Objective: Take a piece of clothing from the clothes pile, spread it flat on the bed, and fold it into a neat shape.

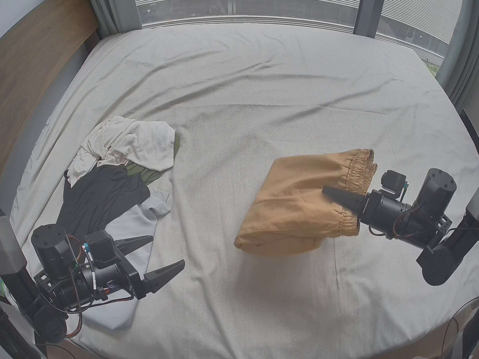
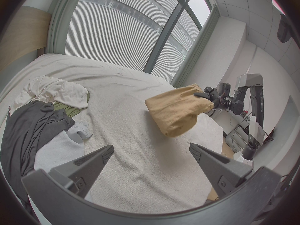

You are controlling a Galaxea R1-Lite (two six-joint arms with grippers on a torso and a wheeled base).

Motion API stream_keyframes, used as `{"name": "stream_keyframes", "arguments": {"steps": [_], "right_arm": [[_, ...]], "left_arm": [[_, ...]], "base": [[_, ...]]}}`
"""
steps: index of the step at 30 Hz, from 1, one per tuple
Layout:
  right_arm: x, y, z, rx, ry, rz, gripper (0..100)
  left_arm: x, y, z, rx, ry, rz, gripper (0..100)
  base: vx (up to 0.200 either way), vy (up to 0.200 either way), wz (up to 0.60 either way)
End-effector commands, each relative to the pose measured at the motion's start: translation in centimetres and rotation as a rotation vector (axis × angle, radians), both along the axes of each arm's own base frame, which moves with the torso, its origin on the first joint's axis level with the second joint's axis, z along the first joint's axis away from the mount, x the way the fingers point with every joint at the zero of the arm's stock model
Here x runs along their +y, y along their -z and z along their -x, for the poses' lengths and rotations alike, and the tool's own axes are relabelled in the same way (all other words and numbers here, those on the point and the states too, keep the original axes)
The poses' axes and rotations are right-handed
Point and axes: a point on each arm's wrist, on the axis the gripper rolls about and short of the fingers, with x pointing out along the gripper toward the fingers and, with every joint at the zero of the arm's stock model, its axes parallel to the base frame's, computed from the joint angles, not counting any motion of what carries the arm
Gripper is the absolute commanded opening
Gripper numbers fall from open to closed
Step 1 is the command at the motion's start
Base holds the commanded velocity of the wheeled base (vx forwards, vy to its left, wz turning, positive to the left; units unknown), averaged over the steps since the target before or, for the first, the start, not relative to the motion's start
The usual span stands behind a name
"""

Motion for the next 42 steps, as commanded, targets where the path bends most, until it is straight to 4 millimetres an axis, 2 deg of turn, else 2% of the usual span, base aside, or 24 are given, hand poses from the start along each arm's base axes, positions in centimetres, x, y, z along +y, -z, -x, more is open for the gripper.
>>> {"name": "stream_keyframes", "arguments": {"steps": [1,6,8,10,16,26,32,38,42], "right_arm": [[-0.6,-1.9,-1.8,-0.055,0.037,-0.018,0],[-2.7,-2.7,-5.1,-0.066,0.123,-0.02,0],[-2.8,-2.8,-5.3,-0.069,0.126,-0.019,0],[-3.9,-2.8,-6.8,-0.079,0.166,-0.021,0],[-5.8,-2.8,-9.6,-0.072,0.227,-0.017,0],[-7.1,-3.4,-13.1,-0.084,0.267,-0.018,0],[-7.8,-1.4,-13.8,-0.042,0.289,-0.005,0],[-9.1,1.7,-14.8,0.024,0.321,0.008,0],[-9.5,2.7,-15.0,0.049,0.33,0.013,0]], "left_arm": [[0.0,0.0,0.0,0.0,0.002,0.001,100],[-0.1,0.0,0.1,-0.002,0.005,0.001,100],[-0.1,0.0,0.1,-0.002,0.005,0.001,100],[-0.1,0.0,0.1,-0.002,0.006,0.001,100],[-0.1,0.0,0.1,-0.002,0.008,0.001,100],[-0.3,0.0,0.2,0.0,0.014,0.001,100],[-0.2,-0.2,0.2,-0.007,0.014,0.004,100],[-0.2,-0.3,0.3,-0.008,0.014,0.004,100],[-0.3,-0.3,0.3,-0.01,0.015,0.005,100]], "base": [[0.0,0.0,0.0],[0.0,0.0,0.0],[0.0,0.0,0.0],[0.0,0.0,0.0],[0.0,0.0,0.0],[0.0,0.0,0.0],[0.0,0.0,0.0],[0.0,0.0,0.0],[0.0,0.0,0.0]]}}
